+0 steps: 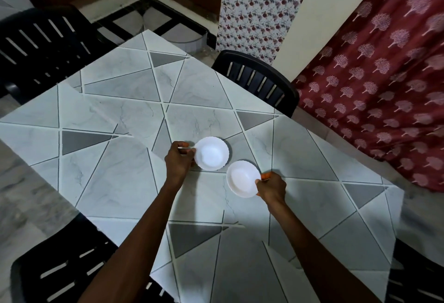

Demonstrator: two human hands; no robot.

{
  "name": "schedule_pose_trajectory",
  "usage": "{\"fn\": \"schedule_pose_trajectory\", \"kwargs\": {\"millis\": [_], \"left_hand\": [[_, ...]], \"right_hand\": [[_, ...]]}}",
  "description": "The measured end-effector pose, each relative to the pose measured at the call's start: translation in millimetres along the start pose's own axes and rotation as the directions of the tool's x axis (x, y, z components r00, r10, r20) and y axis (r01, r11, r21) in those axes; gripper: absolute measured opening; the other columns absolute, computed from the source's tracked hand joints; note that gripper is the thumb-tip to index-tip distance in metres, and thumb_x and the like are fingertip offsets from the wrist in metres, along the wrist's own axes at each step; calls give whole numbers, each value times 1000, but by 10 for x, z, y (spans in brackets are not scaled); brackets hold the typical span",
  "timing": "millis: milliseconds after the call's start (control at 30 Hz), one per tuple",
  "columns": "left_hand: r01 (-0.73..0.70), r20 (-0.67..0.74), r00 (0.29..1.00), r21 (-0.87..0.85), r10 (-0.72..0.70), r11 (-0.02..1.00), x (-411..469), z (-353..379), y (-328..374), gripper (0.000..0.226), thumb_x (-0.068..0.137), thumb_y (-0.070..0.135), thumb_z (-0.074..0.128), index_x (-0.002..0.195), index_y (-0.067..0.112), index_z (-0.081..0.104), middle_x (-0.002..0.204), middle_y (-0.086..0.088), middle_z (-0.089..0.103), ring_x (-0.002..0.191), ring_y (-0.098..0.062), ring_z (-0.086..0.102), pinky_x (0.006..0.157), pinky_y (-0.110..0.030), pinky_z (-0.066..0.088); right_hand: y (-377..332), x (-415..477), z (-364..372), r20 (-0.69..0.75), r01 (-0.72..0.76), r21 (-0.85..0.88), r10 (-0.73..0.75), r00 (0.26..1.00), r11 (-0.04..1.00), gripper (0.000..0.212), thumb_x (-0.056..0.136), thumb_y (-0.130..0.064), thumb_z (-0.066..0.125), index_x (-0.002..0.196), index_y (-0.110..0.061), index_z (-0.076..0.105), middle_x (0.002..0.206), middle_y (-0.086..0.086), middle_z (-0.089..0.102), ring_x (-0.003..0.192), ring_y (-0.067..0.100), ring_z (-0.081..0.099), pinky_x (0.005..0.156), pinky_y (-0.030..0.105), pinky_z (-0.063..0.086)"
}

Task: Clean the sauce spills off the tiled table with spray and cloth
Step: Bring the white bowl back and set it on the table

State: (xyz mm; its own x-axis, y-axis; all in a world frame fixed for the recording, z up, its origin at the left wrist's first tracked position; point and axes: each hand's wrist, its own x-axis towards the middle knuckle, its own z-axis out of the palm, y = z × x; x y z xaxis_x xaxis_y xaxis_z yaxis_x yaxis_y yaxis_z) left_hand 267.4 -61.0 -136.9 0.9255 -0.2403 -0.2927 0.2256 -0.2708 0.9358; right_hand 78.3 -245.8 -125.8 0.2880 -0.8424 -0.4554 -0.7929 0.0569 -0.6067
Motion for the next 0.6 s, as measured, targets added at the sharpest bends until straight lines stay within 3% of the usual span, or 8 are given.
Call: {"fn": "schedule_pose_trajectory", "kwargs": {"millis": [167, 333, 500, 600], "left_hand": [[51, 29, 998, -4, -50, 999, -68, -59, -6, 23, 83, 14, 74, 91, 30, 60, 87, -4, 69, 82, -32, 71, 74, -52, 61], [114, 38, 993, -28, -113, 993, -151, -39, -9, 21, 84, 12, 74, 97, 19, 60, 88, -8, 68, 77, -30, 69, 75, -52, 61], [75, -38, 997, 77, -72, 994, -314, -29, 24, 29, 85, 22, 74, 106, 18, 55, 97, -1, 67, 90, -20, 62, 82, -32, 50], [37, -97, 995, 95, -28, 995, -515, -34, 25, 29, 85, 20, 74, 106, 14, 55, 99, -5, 63, 93, -20, 60, 78, -27, 43]], "right_hand": [[31, -21, -11, -15, 6, -9, -6, 1000, 1000, 9, 80, -11, 71, 87, -16, 70, 96, 9, 72, 88, 34, 71, 79, 49, 61], [88, -53, -89, -61, 24, -41, -27, 998, 999, 10, 83, -11, 70, 92, -13, 70, 98, 11, 73, 92, 35, 70, 84, 48, 60], [116, -81, -137, -35, 38, 9, -38, 999, 999, 9, 82, -14, 72, 91, -15, 71, 98, 10, 74, 94, 34, 70, 84, 47, 60], [111, -138, -243, -44, 47, 28, -45, 998, 999, 13, 85, -12, 69, 97, -14, 71, 104, 9, 74, 100, 31, 68, 88, 33, 54]]}}
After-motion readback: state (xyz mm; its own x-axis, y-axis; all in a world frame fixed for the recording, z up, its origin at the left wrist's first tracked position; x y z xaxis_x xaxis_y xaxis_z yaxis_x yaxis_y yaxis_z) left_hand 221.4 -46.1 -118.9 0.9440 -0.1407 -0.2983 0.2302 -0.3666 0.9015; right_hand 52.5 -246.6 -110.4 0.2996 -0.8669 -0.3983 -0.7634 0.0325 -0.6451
